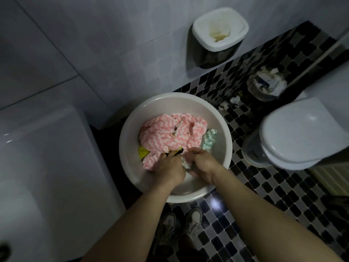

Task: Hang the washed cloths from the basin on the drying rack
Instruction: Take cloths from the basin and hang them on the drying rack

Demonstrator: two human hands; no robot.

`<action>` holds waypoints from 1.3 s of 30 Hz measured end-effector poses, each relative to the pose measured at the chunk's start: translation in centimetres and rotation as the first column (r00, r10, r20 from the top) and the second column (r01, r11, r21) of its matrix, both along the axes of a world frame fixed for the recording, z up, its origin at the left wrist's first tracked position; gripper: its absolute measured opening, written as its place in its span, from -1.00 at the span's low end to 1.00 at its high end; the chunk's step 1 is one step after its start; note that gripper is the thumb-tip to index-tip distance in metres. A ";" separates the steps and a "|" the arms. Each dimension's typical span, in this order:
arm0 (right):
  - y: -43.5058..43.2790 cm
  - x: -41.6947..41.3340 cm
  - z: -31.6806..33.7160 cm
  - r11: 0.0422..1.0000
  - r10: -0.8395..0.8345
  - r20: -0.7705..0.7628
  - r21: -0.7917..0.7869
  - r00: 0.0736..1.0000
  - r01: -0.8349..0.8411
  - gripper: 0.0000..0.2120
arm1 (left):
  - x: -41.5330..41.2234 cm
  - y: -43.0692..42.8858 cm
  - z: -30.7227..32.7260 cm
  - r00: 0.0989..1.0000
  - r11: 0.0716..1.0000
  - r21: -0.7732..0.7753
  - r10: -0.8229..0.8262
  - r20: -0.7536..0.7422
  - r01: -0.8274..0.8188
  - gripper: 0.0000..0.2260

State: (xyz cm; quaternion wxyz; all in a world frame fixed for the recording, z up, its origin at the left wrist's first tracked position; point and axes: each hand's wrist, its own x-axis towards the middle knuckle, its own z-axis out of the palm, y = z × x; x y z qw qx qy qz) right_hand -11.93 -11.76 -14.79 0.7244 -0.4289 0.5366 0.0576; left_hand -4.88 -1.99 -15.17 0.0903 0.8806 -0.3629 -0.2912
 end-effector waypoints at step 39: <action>-1.2 -0.1 21.5 0.691 0.454 0.288 -0.711 0.843 -0.129 -0.78 | 5.0 0.5 24.7 0.816 0.572 -0.675 -0.016 -0.578 -0.467 -0.70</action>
